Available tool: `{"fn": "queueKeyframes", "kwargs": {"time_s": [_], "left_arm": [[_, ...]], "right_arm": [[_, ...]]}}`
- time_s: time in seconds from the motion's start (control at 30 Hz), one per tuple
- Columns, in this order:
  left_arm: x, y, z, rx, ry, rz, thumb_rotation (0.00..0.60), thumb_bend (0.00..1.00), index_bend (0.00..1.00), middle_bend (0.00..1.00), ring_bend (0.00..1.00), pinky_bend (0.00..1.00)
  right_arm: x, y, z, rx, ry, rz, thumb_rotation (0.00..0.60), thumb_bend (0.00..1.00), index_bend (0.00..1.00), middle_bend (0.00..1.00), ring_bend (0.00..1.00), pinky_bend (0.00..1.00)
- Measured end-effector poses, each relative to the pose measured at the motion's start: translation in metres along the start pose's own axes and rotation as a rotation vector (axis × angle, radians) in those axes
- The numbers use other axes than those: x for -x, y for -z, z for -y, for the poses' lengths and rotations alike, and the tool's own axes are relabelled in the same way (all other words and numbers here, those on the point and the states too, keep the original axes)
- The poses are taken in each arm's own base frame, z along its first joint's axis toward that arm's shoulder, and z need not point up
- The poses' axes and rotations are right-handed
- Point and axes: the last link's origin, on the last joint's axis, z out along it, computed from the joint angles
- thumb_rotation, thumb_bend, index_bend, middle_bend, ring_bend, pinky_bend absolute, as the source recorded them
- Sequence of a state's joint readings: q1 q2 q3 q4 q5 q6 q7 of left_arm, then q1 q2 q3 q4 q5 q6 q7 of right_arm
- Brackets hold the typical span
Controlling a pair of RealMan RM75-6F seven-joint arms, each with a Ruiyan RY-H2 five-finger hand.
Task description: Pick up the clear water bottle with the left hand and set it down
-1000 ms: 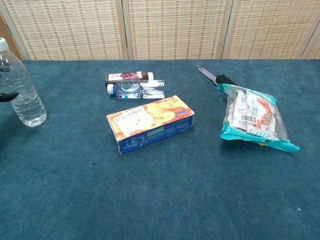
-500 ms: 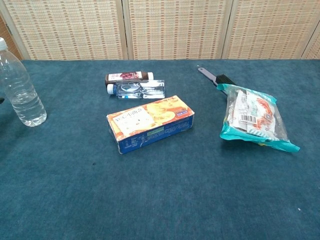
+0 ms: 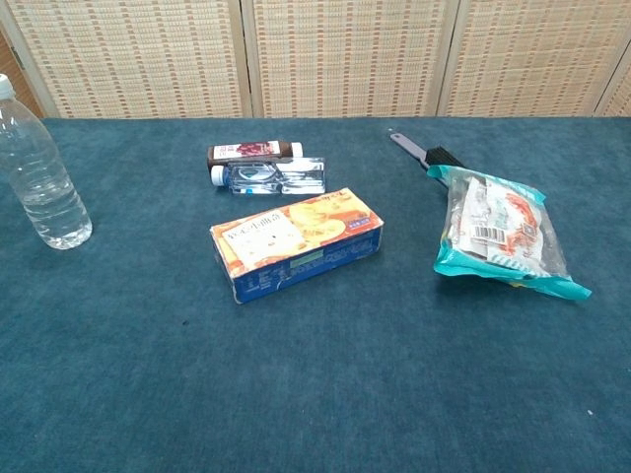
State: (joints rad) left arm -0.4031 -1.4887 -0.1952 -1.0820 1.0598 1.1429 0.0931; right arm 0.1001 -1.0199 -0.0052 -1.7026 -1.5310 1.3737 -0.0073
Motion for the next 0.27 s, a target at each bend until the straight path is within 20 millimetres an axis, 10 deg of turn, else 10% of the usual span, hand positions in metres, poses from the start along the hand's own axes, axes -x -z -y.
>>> {"fn": "queueKeyframes", "kwargs": {"time_s": [0.27], "left_arm": [[0.006,0.021,0.020,0.083,-0.178,-0.046,0.600,0.37,0.12,0.07,0.01,0.13]], "right_arm": [[0.003,0.002,0.003,-0.007,0.014,0.010,0.600,0.14,0.00,0.00,0.00,0.13]]}}
